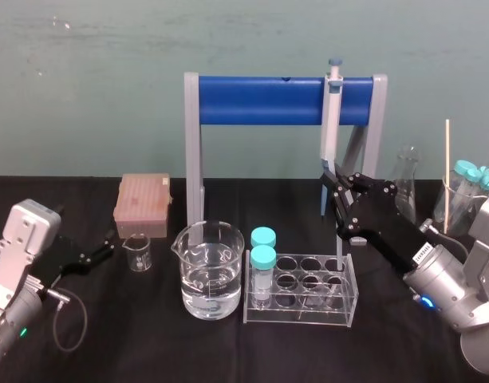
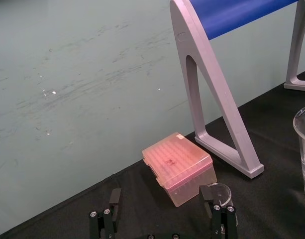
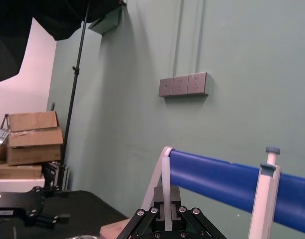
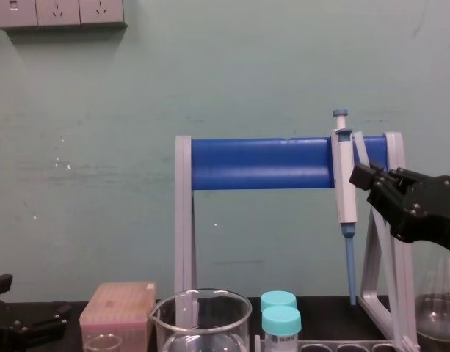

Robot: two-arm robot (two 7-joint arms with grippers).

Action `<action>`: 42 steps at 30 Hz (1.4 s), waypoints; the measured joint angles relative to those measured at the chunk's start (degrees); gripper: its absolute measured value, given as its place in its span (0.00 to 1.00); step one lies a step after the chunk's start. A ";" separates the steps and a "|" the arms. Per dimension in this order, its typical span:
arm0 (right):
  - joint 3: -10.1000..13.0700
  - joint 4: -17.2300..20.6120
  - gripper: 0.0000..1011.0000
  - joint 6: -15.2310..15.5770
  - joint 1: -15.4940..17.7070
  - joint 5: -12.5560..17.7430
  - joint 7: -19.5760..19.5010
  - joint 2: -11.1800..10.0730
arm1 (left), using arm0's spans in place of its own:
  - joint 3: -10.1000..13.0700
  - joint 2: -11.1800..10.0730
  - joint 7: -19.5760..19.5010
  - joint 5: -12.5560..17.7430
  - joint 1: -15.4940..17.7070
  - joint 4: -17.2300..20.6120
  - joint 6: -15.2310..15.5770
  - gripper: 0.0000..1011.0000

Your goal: Pick up the stirring rod with one hand, then place it down.

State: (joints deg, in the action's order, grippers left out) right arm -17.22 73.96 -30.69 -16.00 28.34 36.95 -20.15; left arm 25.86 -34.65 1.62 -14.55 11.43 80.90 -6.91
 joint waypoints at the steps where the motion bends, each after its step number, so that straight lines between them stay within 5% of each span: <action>1: 0.06 0.08 0.07 0.21 0.12 -0.01 0.10 -0.02 | 0.00 0.00 0.00 0.00 0.00 0.00 0.00 0.99; 18: 0.45 -0.68 0.07 3.31 0.47 0.08 1.93 0.30 | 0.00 0.00 0.00 0.00 0.00 0.00 0.00 0.99; 42: -2.61 -8.51 0.07 5.14 -3.12 -0.48 5.37 0.88 | 0.00 0.00 0.00 0.00 0.00 0.00 0.00 0.99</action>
State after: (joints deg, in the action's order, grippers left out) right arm -19.83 65.45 -25.55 -19.12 27.86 42.32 -19.28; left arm 25.86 -34.65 1.62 -14.55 11.43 80.90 -6.91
